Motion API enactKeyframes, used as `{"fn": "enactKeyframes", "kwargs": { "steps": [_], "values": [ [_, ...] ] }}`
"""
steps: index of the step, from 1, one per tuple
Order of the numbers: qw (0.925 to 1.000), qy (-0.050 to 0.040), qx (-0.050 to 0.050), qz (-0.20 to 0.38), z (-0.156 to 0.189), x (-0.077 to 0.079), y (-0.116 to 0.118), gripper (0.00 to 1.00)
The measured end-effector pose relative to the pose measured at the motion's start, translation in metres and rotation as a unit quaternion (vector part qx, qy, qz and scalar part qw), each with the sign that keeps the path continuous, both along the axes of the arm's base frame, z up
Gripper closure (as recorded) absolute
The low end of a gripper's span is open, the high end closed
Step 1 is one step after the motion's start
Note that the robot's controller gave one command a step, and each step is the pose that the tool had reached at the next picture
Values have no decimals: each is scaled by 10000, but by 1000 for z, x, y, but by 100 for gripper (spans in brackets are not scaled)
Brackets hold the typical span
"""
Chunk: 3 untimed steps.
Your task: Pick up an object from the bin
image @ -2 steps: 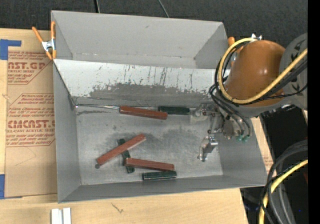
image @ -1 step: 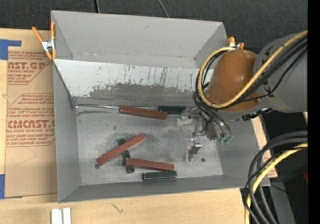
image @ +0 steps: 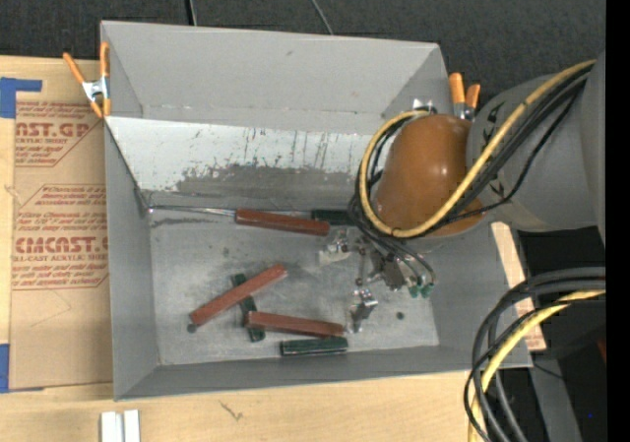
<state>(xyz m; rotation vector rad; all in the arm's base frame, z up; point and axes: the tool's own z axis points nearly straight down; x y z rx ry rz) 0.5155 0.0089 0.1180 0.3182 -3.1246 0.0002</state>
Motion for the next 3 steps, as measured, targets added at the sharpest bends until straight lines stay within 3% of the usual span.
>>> {"fn": "enactKeyframes", "kwargs": {
  "steps": [1, 2, 3],
  "values": [
    [10000, -61, 6, 29, -42, -16, 25, 100],
    [10000, -61, 6, 27, -42, -16, 25, 100],
    [9991, -6, 2, 416, 154, 36, 4, 100]
  ]
}}
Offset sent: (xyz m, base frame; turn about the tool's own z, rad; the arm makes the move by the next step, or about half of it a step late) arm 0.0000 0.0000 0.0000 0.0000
